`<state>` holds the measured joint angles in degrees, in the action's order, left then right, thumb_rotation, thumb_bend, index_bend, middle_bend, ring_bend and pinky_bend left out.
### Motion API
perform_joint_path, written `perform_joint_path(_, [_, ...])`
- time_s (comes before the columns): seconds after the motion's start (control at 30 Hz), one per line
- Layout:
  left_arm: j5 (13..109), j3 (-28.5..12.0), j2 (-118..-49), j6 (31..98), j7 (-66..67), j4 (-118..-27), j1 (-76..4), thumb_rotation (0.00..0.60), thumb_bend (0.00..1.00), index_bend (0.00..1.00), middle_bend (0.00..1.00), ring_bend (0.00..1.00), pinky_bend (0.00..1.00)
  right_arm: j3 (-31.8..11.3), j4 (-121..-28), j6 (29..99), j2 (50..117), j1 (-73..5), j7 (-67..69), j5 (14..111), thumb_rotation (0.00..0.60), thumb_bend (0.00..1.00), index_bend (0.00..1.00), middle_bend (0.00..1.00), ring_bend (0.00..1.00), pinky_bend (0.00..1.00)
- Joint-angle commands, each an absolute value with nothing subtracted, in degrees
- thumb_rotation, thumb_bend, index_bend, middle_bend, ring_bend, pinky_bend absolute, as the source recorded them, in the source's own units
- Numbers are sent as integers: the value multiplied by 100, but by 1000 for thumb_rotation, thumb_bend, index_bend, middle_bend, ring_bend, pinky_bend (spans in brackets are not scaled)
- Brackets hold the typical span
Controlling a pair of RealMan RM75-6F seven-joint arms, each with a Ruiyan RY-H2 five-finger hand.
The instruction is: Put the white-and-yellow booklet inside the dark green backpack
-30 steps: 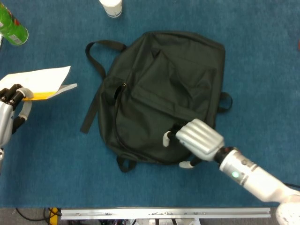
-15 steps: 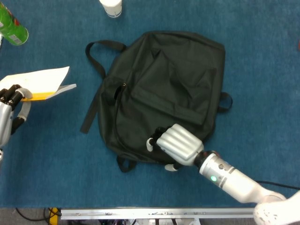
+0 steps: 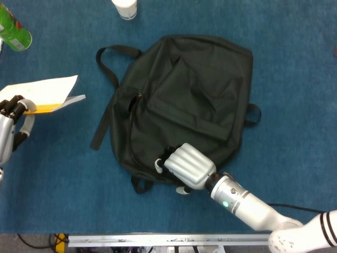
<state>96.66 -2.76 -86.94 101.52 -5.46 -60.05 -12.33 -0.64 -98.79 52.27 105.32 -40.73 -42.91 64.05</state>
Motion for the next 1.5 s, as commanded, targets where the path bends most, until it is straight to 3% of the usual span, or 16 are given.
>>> perform_joint_path(0.03, [9670, -268, -8689, 10139, -558, -6016, -1229, 600, 472, 709, 795, 733, 843, -31, -9725, 5322, 10642, -4099, -4395, 6402, 600, 0, 415, 421, 292, 496])
perform_joint_path(0.43, [9727, -268, -8641, 10168, -583, -6070, -1232, 600, 472, 709, 796, 733, 843, -135, -9596, 5674, 10529, -4051, -4473, 6317, 600, 0, 415, 421, 292, 497])
perform_joint_path(0.87, [9780, -238, -8602, 10104, -473, -6237, -1246, 600, 472, 709, 795, 733, 843, -346, -10061, 5879, 9717, -3993, -4247, 6039, 600, 0, 415, 421, 292, 497])
perform_joint_path(1.5, [9811, -213, -8625, 10106, -518, -6251, -1215, 600, 472, 709, 794, 733, 843, -352, -10393, 5697, 9238, -4078, -3758, 5495, 600, 0, 419, 423, 294, 498])
